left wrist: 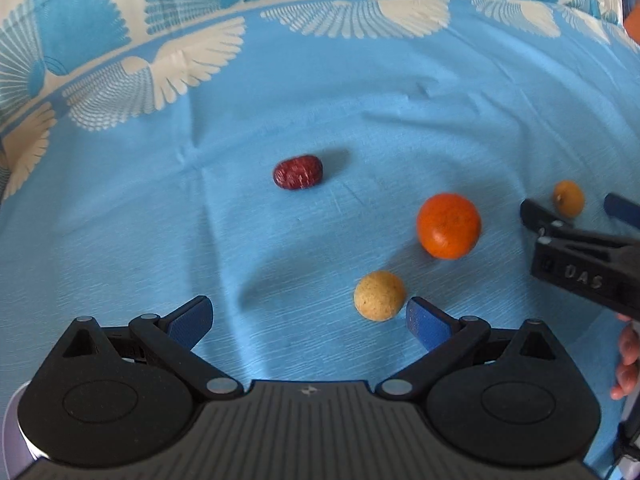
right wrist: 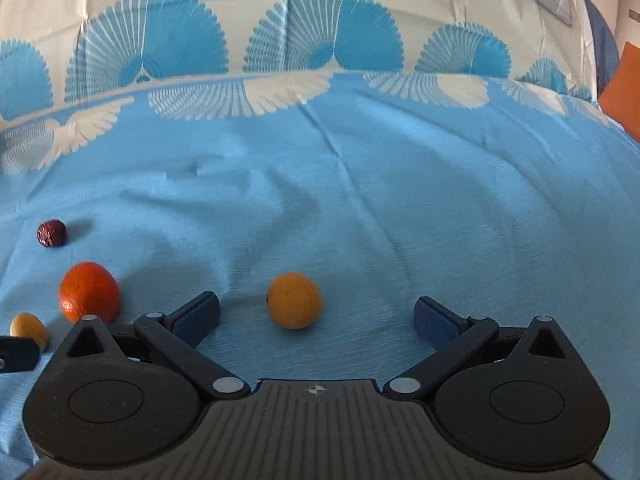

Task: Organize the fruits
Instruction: 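Grasp a tan round fruit with the left tool while the right tool grasps another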

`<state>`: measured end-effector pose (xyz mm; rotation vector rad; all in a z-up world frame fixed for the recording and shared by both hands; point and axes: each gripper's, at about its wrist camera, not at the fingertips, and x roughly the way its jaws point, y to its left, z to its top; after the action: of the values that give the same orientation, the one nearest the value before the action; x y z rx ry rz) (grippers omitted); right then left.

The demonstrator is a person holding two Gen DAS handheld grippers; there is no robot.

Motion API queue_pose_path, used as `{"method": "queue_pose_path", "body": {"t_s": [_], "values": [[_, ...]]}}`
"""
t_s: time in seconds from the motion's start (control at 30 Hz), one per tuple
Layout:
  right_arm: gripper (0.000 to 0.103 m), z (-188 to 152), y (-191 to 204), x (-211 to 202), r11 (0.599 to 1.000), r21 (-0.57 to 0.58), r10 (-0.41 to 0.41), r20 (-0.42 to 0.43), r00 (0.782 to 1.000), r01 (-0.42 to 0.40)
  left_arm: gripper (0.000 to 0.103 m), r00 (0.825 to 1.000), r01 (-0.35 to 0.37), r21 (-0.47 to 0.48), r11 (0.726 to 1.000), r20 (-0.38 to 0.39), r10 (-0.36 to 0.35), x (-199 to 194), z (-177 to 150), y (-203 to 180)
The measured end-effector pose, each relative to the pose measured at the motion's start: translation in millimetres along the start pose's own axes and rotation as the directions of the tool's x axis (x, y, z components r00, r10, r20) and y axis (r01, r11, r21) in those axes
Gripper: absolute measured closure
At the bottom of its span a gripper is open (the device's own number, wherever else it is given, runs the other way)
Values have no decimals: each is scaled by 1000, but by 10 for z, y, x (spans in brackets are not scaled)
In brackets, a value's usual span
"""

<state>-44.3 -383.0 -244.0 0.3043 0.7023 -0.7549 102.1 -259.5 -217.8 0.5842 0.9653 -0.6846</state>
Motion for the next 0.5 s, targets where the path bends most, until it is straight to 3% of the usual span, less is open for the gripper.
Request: {"method": "queue_pose_path", "body": {"t_s": [0.07,0.13,0.17,0.2,0.23,0.27,0.4,0.5], "values": [[1,3,1,-1,1000,-1,0,0,1000,0,0,1000,13,-8,1000,22,-13,-18,-20,16],[6,17,-15,-12,1000,4,5,-4,1000,-5,10,999,40,-14,999,32,-39,-56,-35,23],[15,18,-15,-46,1000,3,14,5,1000,-14,33,996,80,-19,997,43,-79,-99,-42,25],[38,17,-6,-91,1000,-7,13,16,1000,-13,64,993,112,-14,994,50,-111,-145,-40,9],[65,12,8,-133,1000,-25,8,21,1000,-8,76,992,119,8,993,48,-119,-186,-32,-30],[77,1,19,-159,999,-38,10,21,1000,-9,75,992,115,32,993,45,-117,-223,-30,-82],[77,9,10,-209,999,-37,-2,34,999,3,75,991,111,43,993,67,-114,-439,-47,-122],[76,70,-3,-432,999,-41,-22,55,998,25,75,988,110,12,994,103,-111,-818,-70,-54]]}}
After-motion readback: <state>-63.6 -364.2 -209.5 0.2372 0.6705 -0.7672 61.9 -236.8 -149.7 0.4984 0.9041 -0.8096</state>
